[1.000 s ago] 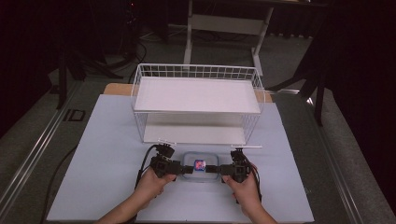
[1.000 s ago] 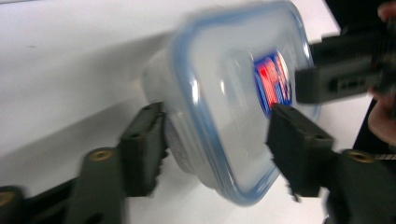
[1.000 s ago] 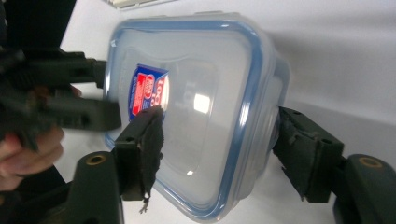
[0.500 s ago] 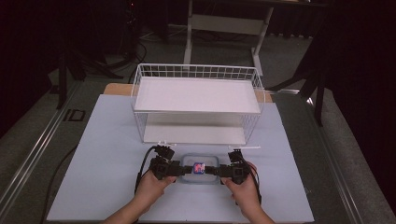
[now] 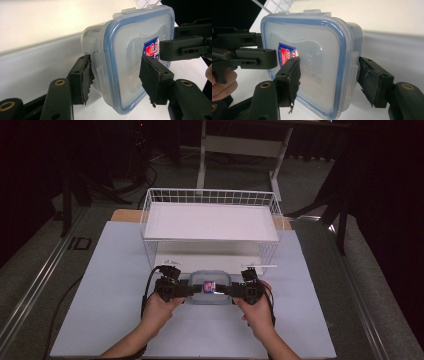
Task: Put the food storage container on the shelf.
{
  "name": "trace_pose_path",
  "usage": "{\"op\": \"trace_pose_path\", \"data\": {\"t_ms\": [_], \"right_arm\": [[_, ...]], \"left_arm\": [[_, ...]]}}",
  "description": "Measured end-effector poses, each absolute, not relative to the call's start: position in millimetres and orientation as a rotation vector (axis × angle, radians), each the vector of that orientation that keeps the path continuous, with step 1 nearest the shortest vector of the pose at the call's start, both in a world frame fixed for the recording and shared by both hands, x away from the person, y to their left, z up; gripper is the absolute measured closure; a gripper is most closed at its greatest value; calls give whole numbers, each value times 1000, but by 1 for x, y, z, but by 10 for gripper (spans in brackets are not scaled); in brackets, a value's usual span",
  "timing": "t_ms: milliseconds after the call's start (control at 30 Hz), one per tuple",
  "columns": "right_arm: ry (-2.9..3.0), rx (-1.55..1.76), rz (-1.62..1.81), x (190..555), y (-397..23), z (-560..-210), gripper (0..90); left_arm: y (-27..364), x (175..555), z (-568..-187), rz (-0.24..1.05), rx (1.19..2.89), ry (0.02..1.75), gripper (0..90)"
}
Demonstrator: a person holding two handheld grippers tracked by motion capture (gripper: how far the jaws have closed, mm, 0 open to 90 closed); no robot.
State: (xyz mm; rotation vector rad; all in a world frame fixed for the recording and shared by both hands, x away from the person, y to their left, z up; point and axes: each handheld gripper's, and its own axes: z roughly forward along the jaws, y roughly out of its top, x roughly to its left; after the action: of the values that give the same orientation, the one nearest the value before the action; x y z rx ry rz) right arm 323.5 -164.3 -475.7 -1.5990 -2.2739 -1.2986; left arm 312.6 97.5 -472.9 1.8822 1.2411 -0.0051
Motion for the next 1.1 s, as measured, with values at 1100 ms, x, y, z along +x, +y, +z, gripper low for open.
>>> {"op": "trace_pose_path", "data": {"t_ms": [1100], "right_arm": [[-2201,-1722,-1421,393,-163,-497,360]], "left_arm": [[96,383,-501,10,1803,1263,450]]}}
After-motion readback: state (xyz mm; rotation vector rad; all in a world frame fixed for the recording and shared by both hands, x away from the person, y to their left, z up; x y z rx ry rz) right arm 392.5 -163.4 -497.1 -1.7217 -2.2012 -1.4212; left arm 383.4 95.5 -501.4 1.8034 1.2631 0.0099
